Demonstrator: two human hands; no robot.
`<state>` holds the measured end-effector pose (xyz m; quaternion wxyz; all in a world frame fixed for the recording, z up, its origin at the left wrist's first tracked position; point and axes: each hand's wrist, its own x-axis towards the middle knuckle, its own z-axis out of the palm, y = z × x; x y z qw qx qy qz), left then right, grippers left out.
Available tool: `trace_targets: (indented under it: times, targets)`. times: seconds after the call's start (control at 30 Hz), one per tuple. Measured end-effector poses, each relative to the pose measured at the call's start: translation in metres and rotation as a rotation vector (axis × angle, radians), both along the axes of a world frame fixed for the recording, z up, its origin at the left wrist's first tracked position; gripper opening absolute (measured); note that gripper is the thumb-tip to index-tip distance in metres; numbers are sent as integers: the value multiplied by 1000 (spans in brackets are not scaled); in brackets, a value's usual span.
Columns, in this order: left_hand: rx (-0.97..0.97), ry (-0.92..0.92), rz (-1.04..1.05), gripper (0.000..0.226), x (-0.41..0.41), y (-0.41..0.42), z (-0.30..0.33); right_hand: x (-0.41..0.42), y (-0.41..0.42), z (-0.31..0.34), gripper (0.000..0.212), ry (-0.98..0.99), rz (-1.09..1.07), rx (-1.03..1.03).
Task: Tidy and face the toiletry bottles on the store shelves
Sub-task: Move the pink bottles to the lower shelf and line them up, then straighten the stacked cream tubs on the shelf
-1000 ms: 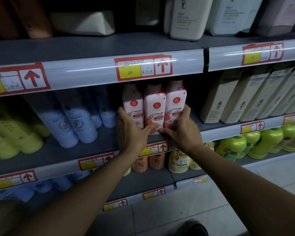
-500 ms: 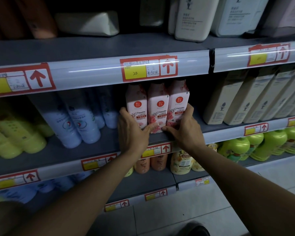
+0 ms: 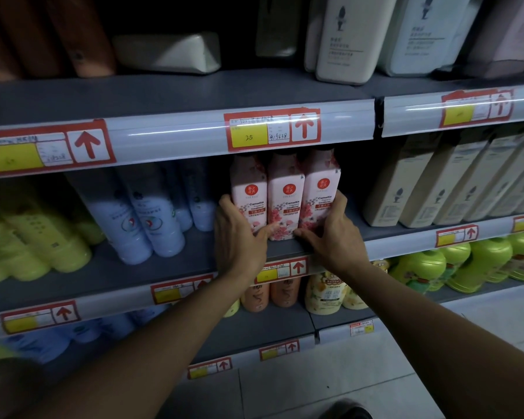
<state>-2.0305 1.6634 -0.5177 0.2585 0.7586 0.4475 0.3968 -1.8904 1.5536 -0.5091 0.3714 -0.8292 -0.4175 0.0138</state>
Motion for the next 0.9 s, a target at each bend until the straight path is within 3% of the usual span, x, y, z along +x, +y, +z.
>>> trace_targets:
  times: [0.23,0.33,0.43,0.57,0.7,0.83,0.9]
  targets:
    - [-40,-35,-112,82,-14,2,2,-2,-1,0,96,6,6,6]
    - [-37,9,-152,93,-30,0,5,-7,-1,-1,105,-31,-53,24]
    - [9,37,-164,90,-54,-3,11,-14,3,3,106,-63,-143,39]
    - [68,93,-185,63,-98,-8,23,-41,10,18,76,-34,-281,129]
    - [121,120,-166,47,-146,-7,35,-75,24,14,63,30,-402,181]
    - [126,91,-137,38,-188,2,47,-122,32,6,26,85,-154,312]
    - [110,88,-138,33,-208,11,49,-149,33,2,22,40,7,291]
